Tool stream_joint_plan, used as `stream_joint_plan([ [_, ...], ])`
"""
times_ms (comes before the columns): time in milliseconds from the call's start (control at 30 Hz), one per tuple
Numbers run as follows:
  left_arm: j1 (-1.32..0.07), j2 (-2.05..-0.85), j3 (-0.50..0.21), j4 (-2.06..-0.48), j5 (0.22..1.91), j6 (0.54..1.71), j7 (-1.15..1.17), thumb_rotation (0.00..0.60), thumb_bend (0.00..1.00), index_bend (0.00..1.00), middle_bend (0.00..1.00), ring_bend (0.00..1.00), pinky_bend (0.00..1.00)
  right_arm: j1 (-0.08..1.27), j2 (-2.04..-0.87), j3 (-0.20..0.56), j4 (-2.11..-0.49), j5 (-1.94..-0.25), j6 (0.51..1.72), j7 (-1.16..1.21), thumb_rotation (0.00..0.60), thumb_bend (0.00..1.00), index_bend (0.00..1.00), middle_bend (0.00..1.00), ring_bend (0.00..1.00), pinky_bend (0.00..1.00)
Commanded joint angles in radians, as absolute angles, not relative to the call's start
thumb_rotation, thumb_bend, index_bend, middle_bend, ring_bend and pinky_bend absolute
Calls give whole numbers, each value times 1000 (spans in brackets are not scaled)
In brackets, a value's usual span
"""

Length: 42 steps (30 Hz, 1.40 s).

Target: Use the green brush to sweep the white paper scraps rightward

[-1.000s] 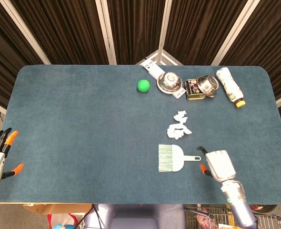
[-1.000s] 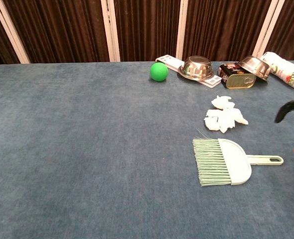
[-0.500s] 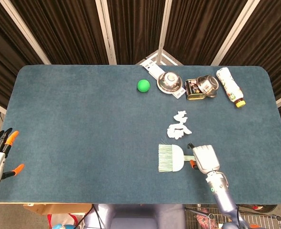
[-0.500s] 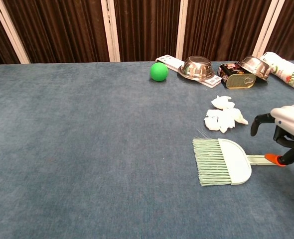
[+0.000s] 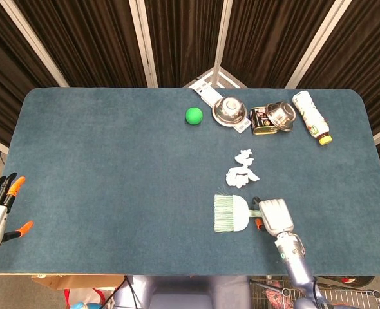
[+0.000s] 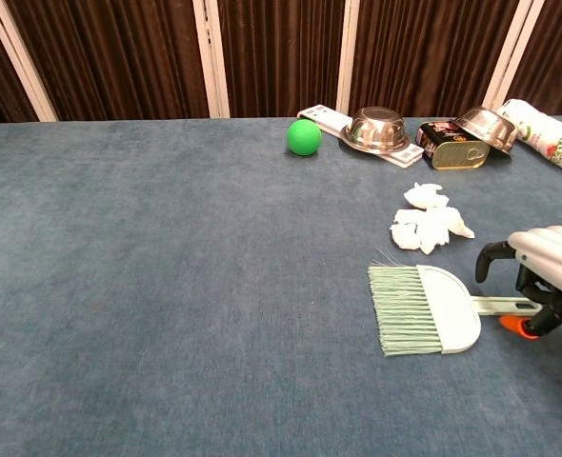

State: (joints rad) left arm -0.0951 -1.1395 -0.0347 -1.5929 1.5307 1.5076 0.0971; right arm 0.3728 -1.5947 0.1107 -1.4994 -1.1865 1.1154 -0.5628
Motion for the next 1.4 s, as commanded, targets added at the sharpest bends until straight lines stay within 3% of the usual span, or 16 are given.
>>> stream_joint_plan([
  [33, -95, -1139, -35, -1593, 1531, 1508, 97, 600, 0, 0, 0, 0, 0, 374, -1602, 107, -1493, -1184, 1117, -558, 600, 325, 395, 955, 979, 878],
  [367, -95, -1139, -34, -1594, 1530, 1506, 96, 600, 0, 0, 0, 0, 0, 383, -1620, 108, -1464, -1161, 1117, -550, 600, 325, 430, 955, 979, 878],
  [567, -95, -1138, -34, -1595, 1529, 1505, 96, 600, 0, 0, 0, 0, 0, 382, -1624, 103, -1445, -1145, 1115, -544, 600, 326, 595, 955, 979, 878],
  [700, -95, -1138, -33, -1596, 1529, 1504, 96, 600, 0, 0, 0, 0, 0, 382, -1621, 98, -1440, -1141, 1115, -539, 600, 351, 653, 955, 979, 878],
  [1200, -95, -1138, -35, -1597, 1525, 1503, 94, 600, 0, 0, 0, 0, 0, 391, -1578, 103, -1479, -1158, 1138, -539, 600, 488, 718, 955, 979, 878],
  [1400, -95, -1138, -35, -1597, 1524, 1502, 94, 600, 0, 0, 0, 0, 0, 410, -1515, 123, -1544, -1178, 1165, -596, 600, 496, 724, 955, 979, 878],
])
